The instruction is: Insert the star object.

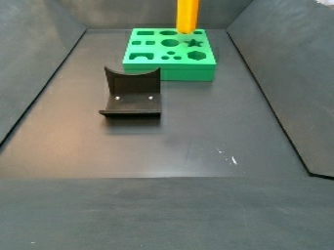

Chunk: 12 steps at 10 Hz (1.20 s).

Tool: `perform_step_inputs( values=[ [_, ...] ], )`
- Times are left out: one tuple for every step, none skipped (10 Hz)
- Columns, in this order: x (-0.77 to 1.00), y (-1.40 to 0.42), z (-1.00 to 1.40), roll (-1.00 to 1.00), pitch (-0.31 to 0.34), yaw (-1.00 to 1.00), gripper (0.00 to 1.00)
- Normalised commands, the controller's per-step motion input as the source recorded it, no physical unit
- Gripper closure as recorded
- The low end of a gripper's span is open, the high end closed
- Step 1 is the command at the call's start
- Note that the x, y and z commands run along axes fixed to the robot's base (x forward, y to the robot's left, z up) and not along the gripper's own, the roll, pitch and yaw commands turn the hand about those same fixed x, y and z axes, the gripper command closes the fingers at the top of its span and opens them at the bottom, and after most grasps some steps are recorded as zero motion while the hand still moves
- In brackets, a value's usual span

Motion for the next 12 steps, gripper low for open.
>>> perform_step_inputs(
  values=[
    [-0.18,0.00,-0.39,0.04,-0.026,0.00,1.00],
    [-0.19,0.00,-0.34,0.10,0.000,0.00,1.00],
    [-0.16,0.00,-0.31,0.09,0.000,0.00,1.00],
    [-0.11,0.00,-0.25,0.07,0.000,0.00,1.00],
    [-0.22,0.00,-0.24,0.08,-0.016,0.00,1.00],
    [-0.30,0.00,-0.25,0.15,-0.071,0.21,1.00],
    [-0.23,0.08,-0.33,0.20,-0.081,0.41,1.00],
    [-0.31,0.07,-0.35,0.20,-0.130,0.46,1.00],
    [-0.27,0.04,-0.35,0.17,-0.140,0.45,1.00],
    [0.00,0.05,-0.39,0.15,-0.091,0.49,1.00],
    [0.10,0.00,-0.45,0.17,-0.040,0.49,1.00],
    [0.28,0.00,-0.51,0.15,-0.014,0.49,1.00]
  ],
)
